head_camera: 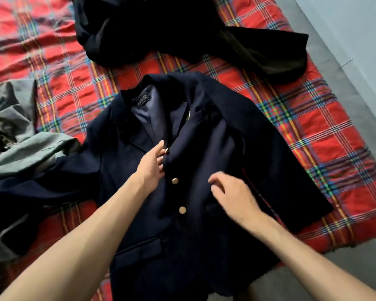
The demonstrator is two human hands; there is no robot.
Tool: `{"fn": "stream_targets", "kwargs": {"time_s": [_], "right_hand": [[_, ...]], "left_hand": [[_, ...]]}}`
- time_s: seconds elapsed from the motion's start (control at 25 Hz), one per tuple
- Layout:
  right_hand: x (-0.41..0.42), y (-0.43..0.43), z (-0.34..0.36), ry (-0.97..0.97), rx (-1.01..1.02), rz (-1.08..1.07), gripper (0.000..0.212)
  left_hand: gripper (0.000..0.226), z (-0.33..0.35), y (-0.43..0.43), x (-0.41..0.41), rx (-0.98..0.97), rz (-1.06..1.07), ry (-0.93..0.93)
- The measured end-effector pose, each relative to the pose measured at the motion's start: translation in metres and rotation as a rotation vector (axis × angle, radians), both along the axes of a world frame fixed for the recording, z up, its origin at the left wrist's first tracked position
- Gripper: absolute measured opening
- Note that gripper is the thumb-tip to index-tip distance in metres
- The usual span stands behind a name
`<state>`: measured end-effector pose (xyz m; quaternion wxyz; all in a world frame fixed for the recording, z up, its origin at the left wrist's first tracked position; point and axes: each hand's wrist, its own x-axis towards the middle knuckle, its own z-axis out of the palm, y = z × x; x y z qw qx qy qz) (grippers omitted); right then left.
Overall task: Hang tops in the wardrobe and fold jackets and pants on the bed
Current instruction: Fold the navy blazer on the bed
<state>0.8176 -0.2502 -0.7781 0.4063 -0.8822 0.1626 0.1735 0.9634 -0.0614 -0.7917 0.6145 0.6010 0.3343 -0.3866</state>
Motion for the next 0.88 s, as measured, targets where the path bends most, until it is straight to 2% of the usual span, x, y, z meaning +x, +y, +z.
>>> {"fn": "stream_targets", "kwargs": {"time_s": [0.12,0.2,0.28,0.36,0.4,0.48,0.56,0.6,0.64,0.68,0.76,0.88], "right_hand": [[0.069,-0.01,-0.012,-0.213,-0.191,-0.078,0.02],[0.122,-0.019,-0.013,-0.356,-0.288,-0.097,0.025],[0.176,-0.025,-0.018,-0.393,-0.378,-0.077,0.034],[0.227,-0.026,-0.024,-0.338,-0.472,-0.022,0.044],[0.247,-0.025,-0.025,-0.291,-0.5,0.003,0.05],[0.28,-0.022,-0.028,-0.177,-0.571,0.071,0.056],[0.296,-0.022,-0.033,-0.088,-0.675,0.148,0.055],[0.3,-0.025,-0.034,-0.064,-0.71,0.16,0.051],[0.306,-0.027,-0.033,-0.048,-0.726,0.163,0.044],[0.31,-0.032,-0.031,-0.04,-0.727,0.153,0.037],[0.321,-0.039,-0.026,-0.086,-0.678,0.083,0.028],[0.324,-0.038,-0.031,-0.22,-0.639,-0.039,0.03]], "left_hand": [[0.056,-0.005,-0.003,0.036,-0.069,0.166,0.026],[0.063,-0.005,-0.012,0.06,-0.08,0.165,0.083],[0.057,-0.006,-0.018,0.078,-0.094,0.071,0.151],[0.043,-0.008,-0.023,0.084,-0.138,-0.03,0.147],[0.034,-0.011,-0.026,0.083,-0.117,-0.075,0.084],[0.023,-0.018,-0.029,0.077,0.098,-0.194,-0.232],[0.041,-0.015,-0.028,0.063,0.386,-0.294,-0.679],[0.045,-0.011,-0.026,0.053,0.453,-0.287,-0.86],[0.046,-0.011,-0.02,0.047,0.472,-0.252,-0.98],[0.045,-0.013,-0.014,0.041,0.454,-0.221,-1.025],[0.04,-0.025,-0.009,0.044,0.449,-0.141,-0.917],[0.031,-0.038,-0.009,0.064,0.488,-0.056,-0.543]]}}
